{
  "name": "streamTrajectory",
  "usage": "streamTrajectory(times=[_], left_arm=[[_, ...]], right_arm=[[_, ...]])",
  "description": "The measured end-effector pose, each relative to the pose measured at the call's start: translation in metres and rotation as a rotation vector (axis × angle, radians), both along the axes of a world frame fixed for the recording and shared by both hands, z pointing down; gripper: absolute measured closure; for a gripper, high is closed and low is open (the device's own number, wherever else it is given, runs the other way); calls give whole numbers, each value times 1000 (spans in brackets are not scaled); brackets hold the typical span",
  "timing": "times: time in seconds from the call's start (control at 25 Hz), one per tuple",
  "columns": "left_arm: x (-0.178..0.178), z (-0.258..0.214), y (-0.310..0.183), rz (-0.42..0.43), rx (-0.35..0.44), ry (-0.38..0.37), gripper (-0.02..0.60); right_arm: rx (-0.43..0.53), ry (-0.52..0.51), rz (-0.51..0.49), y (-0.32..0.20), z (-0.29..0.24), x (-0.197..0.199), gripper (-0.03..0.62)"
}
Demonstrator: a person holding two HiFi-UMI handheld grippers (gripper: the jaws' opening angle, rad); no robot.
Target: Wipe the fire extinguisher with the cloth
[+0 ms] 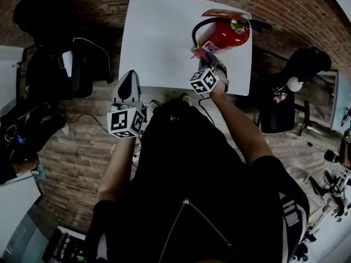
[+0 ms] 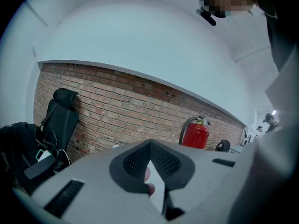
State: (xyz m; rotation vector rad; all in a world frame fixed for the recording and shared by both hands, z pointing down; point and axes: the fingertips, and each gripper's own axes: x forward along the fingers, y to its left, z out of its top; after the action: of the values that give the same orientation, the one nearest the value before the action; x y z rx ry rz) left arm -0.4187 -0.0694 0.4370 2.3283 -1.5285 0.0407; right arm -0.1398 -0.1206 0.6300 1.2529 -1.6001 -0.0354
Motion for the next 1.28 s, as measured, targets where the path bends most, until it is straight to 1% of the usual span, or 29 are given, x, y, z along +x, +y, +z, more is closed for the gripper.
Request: streamTrajectory(times=[0.6, 0.88, 1.28], left_arm=[[11, -4, -1, 11, 10, 15, 574], [16, -7, -4, 23, 19, 20, 574], [27, -11, -8, 45, 31, 37, 574]], right_arm=[[99, -69, 22, -3, -61, -3, 500], [148, -72, 15, -3, -89, -5, 500], [227, -111, 18, -2, -139, -5, 500]])
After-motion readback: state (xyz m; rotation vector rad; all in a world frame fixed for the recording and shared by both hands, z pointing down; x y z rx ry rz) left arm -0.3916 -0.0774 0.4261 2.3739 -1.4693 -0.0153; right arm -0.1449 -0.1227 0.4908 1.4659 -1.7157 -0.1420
